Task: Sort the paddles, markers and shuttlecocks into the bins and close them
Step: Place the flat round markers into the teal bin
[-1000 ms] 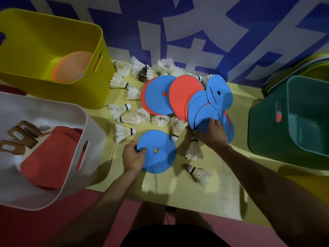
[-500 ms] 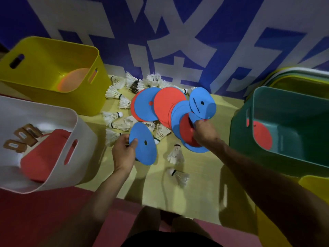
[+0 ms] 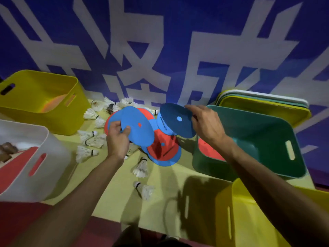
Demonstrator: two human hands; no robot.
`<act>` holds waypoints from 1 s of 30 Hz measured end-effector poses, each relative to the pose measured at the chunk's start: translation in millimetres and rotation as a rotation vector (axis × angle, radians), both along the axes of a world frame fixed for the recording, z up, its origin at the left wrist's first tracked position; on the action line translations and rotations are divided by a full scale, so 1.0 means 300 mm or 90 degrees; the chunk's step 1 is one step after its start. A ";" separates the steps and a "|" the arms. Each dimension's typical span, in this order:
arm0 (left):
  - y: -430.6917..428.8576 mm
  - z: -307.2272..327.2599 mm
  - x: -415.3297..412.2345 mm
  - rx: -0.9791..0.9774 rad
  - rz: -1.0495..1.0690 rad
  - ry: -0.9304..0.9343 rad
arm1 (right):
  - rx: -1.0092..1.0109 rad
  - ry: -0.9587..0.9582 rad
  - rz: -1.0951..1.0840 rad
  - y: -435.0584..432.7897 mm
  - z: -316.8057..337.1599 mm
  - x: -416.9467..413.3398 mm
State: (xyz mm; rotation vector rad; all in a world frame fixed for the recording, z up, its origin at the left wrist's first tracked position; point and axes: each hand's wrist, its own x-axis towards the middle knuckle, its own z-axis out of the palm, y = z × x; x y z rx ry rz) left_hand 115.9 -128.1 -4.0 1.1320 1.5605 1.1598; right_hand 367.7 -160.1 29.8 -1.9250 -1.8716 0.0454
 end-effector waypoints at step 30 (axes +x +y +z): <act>-0.056 0.045 0.340 -0.047 -0.071 -0.048 | -0.464 0.247 -0.272 -0.046 -0.369 0.490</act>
